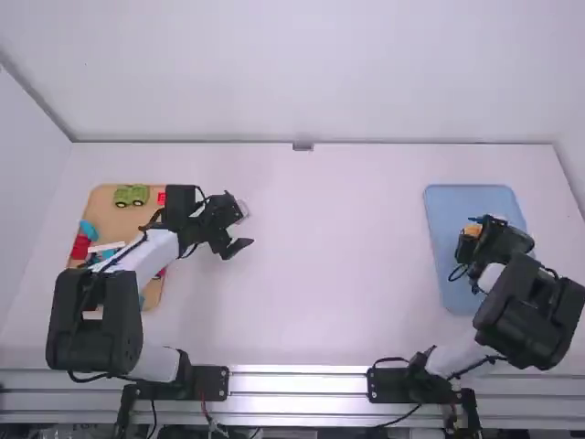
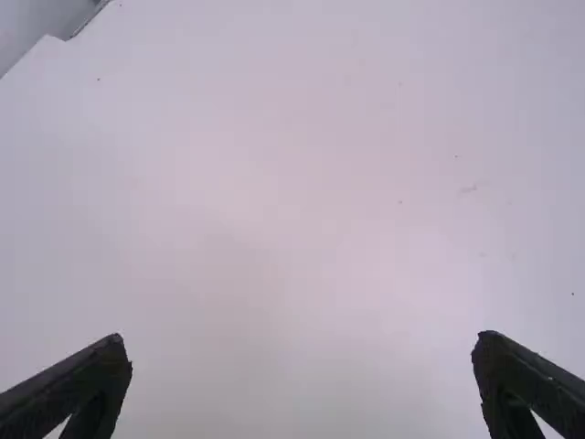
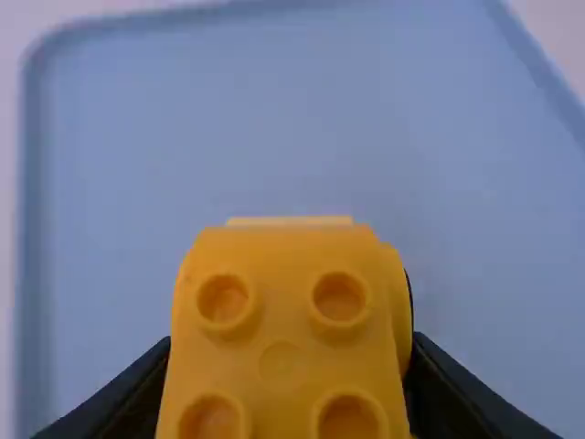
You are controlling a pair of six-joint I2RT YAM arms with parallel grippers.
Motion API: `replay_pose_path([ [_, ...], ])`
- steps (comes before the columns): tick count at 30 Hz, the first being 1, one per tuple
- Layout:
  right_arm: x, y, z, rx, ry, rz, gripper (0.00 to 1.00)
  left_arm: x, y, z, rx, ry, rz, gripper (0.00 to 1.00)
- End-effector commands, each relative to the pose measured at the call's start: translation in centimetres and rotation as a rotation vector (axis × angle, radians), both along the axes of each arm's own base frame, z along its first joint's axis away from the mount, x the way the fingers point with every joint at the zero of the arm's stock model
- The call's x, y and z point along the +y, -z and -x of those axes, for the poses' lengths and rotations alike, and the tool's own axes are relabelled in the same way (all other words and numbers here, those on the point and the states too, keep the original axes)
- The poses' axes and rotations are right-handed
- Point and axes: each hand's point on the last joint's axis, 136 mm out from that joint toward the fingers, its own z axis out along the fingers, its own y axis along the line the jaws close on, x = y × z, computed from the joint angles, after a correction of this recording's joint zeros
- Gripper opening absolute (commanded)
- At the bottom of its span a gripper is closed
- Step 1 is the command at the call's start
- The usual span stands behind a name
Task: Assemble lego blocks to make yellow taxi
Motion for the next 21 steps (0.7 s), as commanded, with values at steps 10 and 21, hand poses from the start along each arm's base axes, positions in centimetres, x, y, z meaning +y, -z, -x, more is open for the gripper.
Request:
replay_pose_path([
  [10, -0.5, -2.3, -0.9, 0.039, 0.007, -0.036, 0.98, 0.2, -2.5, -2.2, 0.013, -0.187, 0.131, 0.99],
  [21, 3.4, -12.5, -0.4, -0.006, -0.020, 0.132, 0.98, 2.2, -8.5, -2.0, -0.030, -0.428, 0.209, 0.99],
])
